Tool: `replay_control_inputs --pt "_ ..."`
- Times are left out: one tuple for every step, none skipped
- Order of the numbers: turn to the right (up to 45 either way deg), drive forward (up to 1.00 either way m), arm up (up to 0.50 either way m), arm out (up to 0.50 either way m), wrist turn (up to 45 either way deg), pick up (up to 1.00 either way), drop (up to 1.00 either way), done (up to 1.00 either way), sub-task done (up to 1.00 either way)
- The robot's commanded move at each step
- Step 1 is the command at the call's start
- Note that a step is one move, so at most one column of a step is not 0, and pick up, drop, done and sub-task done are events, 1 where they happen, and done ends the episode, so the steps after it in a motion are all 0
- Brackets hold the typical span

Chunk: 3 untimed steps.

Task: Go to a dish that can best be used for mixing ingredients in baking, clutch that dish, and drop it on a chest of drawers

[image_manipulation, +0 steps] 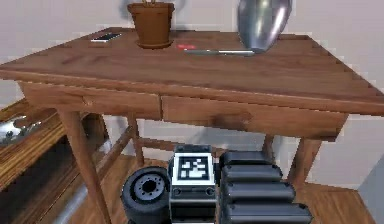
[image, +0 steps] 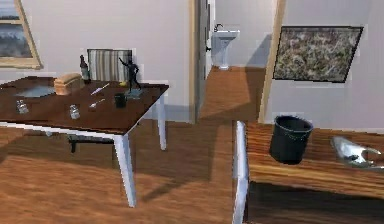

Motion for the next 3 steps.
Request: replay_control_inputs --pt "3.0 0.00 0.00 0.00 0.0 0.00 0.00 0.00 0.00" --pt "0.0 0.80 0.00 0.00 0.0 0.00 0.00 0.00 0.00" --pt "3.0 0.00 0.00 0.00 0.0 0.00 0.00 0.00 0.00"
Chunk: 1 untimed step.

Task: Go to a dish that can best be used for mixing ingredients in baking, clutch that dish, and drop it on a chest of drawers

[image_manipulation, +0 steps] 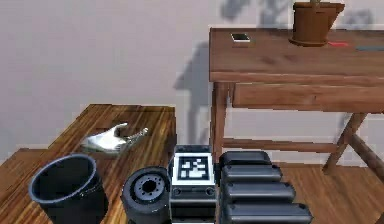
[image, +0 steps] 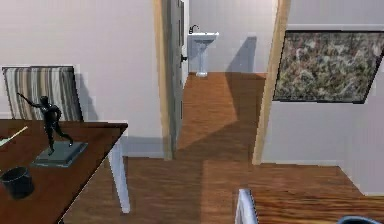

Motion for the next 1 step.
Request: replay_control_inputs --pt "0.0 0.95 0.00 0.00 0.0 0.00 0.00 0.00 0.00"
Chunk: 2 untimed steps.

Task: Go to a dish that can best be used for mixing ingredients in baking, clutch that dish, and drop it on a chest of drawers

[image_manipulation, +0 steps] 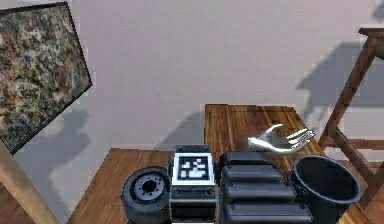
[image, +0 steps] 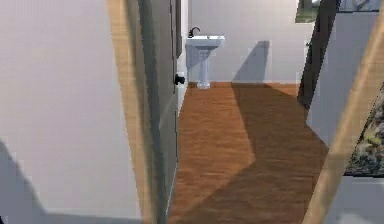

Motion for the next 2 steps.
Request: replay_control_inputs --pt "24.0 0.00 0.00 0.00 0.0 0.00 0.00 0.00 0.00" --pt "0.0 1.00 0.00 0.00 0.0 0.00 0.00 0.00 0.00"
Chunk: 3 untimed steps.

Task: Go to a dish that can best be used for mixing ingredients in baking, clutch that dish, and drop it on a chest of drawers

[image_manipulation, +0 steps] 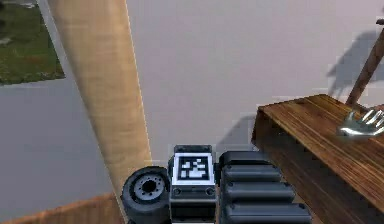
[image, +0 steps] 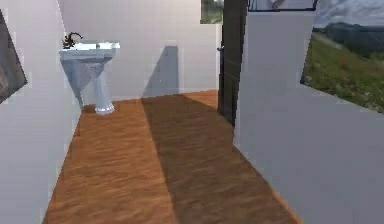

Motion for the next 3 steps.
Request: replay_control_inputs --pt "0.0 1.00 0.00 0.00 0.0 0.00 0.00 0.00 0.00" --pt "0.0 1.00 0.00 0.00 0.0 0.00 0.00 0.00 0.00" --pt "3.0 0.00 0.00 0.00 0.0 0.00 0.00 0.00 0.00"
